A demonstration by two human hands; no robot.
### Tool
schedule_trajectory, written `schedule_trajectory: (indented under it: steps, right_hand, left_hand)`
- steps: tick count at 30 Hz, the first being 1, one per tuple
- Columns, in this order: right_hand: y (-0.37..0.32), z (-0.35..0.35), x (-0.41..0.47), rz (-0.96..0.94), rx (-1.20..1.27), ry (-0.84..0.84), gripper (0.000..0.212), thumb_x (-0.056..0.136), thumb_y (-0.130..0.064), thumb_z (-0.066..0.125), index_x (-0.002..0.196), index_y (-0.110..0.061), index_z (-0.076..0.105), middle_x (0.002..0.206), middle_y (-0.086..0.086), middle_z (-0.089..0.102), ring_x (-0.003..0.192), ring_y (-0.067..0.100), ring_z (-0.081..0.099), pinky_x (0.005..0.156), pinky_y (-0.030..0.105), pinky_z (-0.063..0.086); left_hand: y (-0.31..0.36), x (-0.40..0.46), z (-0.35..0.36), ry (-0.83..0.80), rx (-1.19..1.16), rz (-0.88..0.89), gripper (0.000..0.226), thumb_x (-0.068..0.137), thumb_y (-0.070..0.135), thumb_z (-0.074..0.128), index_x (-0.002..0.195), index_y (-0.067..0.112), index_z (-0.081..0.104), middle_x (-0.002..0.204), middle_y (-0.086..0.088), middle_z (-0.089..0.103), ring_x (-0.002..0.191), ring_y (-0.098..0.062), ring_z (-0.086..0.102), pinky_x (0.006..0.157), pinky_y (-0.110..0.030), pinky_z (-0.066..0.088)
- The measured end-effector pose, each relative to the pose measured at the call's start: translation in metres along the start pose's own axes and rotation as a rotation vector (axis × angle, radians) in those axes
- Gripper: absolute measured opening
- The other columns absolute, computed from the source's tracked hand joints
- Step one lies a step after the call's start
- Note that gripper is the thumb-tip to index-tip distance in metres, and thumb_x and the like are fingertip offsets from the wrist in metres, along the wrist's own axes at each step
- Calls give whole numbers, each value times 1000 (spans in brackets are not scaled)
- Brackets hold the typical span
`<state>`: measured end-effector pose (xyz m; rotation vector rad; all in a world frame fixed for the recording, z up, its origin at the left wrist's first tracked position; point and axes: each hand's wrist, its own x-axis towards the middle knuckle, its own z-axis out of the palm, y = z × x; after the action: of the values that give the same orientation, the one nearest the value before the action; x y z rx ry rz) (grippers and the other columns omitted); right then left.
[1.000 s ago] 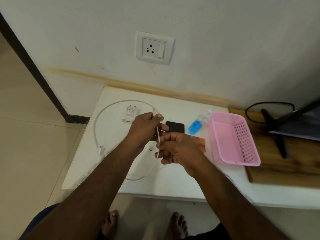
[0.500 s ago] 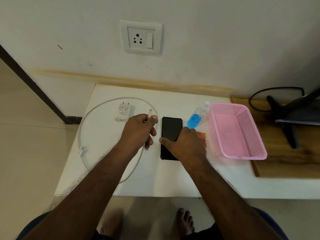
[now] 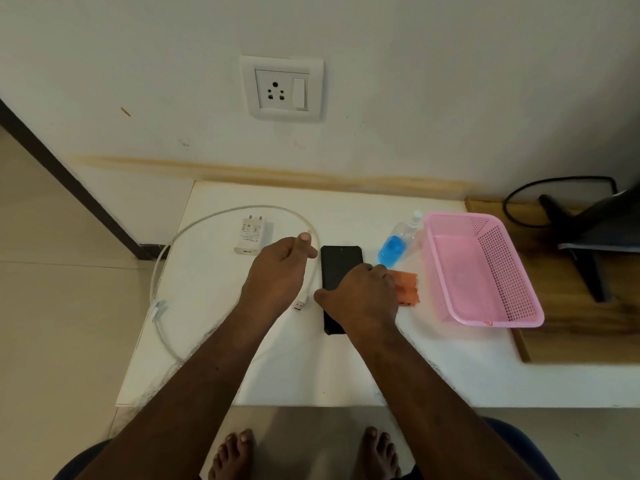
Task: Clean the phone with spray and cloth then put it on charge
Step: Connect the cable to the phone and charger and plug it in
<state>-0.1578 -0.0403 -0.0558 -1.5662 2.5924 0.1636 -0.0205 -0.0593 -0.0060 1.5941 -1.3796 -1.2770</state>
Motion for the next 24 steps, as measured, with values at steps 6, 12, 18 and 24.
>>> schedule_trajectory:
  steps: [6,12,18,24]
  right_hand:
    - [-3,-21,3,67,157,-154,83,60,-85,56,109,-18,50,87,-1,47,82,15,51,62,26,43]
    - [9,-95,-6,105,1158,-387,66,58,-55,76,105,-12,60,86,0,71,76,16,70,59,29,58]
    - [38,-154,-20,0,1778,-388,26,74,-34,79,85,-12,74,76,5,71,82,32,74,74,45,59]
    - [57,-178,-20,236,2119,-490,71,66,-37,81,122,1,57,108,19,69,93,37,71,80,51,58]
  left_hand:
    - [5,-2,-10,57,120,150,27,97,55,47,92,38,67,56,22,59,57,-4,55,65,-30,46]
    - [31,-22,-29,308,19,402,23,96,51,52,97,33,66,77,14,68,71,-13,66,65,-33,54]
    - [54,-54,-26,478,134,763,22,100,31,54,101,16,70,76,18,61,66,-7,57,62,-16,42]
    - [73,-66,-6,452,269,906,20,97,26,56,101,14,72,81,8,62,67,-2,45,58,-15,38]
